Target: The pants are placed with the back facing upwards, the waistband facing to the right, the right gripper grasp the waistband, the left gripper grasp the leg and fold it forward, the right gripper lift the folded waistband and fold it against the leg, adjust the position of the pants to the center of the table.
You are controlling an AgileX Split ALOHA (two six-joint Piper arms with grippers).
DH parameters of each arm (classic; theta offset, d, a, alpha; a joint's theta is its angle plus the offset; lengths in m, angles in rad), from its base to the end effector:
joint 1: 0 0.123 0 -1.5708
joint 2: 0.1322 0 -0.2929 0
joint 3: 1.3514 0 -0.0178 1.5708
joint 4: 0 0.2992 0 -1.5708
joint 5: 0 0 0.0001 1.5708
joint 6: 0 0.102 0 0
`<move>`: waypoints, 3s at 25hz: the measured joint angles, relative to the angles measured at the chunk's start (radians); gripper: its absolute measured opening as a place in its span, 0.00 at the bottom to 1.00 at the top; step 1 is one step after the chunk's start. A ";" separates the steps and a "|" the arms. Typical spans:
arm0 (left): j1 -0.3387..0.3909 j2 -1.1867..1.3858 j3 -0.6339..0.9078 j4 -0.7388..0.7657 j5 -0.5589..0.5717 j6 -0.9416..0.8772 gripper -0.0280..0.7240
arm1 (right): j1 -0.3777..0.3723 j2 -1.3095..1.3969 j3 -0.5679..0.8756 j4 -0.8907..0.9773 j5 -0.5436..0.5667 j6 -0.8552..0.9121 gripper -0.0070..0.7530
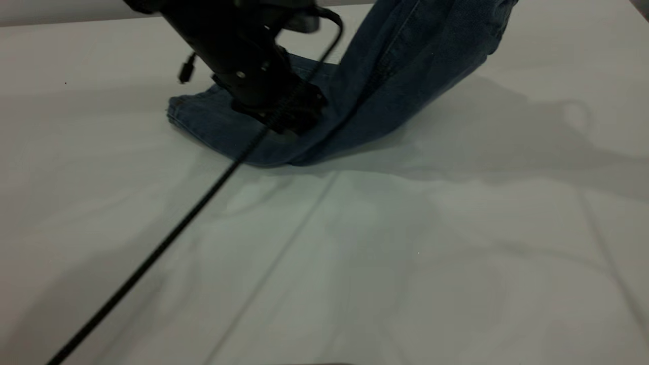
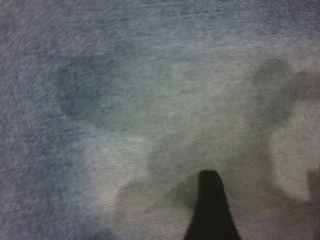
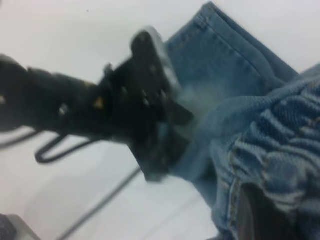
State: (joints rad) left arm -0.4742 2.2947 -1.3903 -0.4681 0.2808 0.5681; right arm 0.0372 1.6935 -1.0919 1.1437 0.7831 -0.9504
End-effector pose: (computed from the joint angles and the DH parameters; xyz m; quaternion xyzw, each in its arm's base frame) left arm 0.4279 -0.2340 0.0202 0.2960 0.9205 -0.1039 0.2329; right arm 0.3886 0.0801 0.2132 -0.1061 0.8890 0.3359 0.2926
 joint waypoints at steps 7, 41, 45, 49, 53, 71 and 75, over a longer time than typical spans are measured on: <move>-0.004 -0.054 -0.052 0.001 0.072 0.001 0.66 | 0.055 0.000 0.000 0.031 -0.027 -0.001 0.10; 0.316 -0.159 -0.289 0.234 0.355 -0.140 0.66 | 0.352 0.463 -0.180 0.646 -0.122 -0.422 0.18; 0.316 -0.159 -0.301 0.234 0.362 -0.144 0.66 | 0.352 0.479 -0.180 0.648 -0.107 -0.423 0.43; 0.316 -0.159 -0.302 0.234 0.376 -0.148 0.66 | 0.352 0.479 -0.199 0.647 -0.059 -0.409 0.77; 0.316 -0.159 -0.302 0.234 0.396 -0.149 0.66 | 0.352 0.479 -0.240 0.648 0.071 -0.430 0.90; 0.043 -0.153 -0.303 0.286 0.641 0.266 0.66 | 0.159 0.344 -0.245 0.089 0.006 -0.062 0.82; -0.006 -0.094 -0.305 0.357 0.652 0.450 0.66 | 0.149 0.297 -0.245 0.013 0.002 -0.007 0.81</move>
State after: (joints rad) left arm -0.4806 2.2012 -1.6955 -0.1115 0.9324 1.0185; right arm 0.1858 1.9906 -1.3369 1.1565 0.7850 -0.9578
